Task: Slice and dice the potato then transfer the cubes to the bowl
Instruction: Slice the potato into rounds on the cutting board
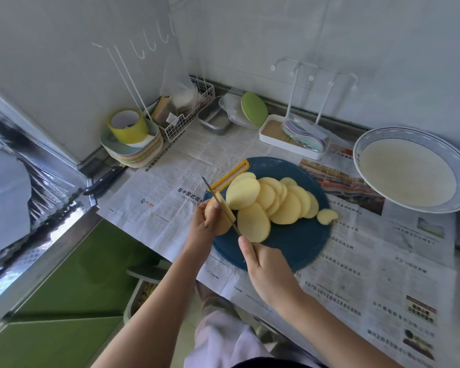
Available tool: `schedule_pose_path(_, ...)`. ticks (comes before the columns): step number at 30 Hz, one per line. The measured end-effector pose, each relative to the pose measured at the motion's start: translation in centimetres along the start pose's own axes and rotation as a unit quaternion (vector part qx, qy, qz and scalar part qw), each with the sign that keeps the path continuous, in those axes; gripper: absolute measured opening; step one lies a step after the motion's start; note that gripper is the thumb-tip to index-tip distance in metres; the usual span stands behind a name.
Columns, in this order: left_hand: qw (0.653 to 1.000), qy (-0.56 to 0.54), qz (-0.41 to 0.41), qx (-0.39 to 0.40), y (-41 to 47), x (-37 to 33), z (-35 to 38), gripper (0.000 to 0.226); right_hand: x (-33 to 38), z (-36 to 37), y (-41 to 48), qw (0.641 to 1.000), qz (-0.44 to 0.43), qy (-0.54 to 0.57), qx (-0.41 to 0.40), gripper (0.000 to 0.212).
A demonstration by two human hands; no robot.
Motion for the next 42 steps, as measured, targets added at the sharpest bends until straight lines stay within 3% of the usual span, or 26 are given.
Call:
schedule_pose_path(2,1.000,0.014,-0.001,0.007,0.1,0.0,-0.1,0.048,-0.2,0.1,-0.1,1.000,-0.003,0.011,-0.002,0.054)
schedule_pose_path(6,1.000,0.025,0.012,0.012,0.2,0.0,0.1,0.015,-0.5,0.8,-0.3,1.000,-0.004,0.008,-0.014,0.054)
schedule_pose_path(15,0.999,0.032,0.002,0.020,0.9,1.0,-0.9,0.067,-0.5,2.2,-0.2,0.999,0.018,-0.029,-0.005,0.051)
schedule_pose_path(25,0.998,0.058,0.000,0.019,1.3,0.9,-1.5,0.076,0.6,1.9,0.1,0.999,0.032,-0.041,0.007,0.055)
schedule_pose_path(29,0.999,0.045,-0.004,0.030,1.2,0.8,-1.5,0.064,0.6,1.7,0.2,0.999,0.035,-0.035,0.014,0.055)
schedule_pose_path(42,0.998,0.055,0.005,0.032,1.5,0.8,-1.8,0.066,1.0,2.2,1.2,0.997,0.044,-0.057,0.032,0.056)
Point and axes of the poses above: each hand's wrist, its own y-axis towards the middle knuckle, its own z-axis out of the palm, x = y × z, the point moved 3 cm from there along y, towards the middle knuckle, and after that the axes turned 9 degrees about -y, right-handed, at the moved point
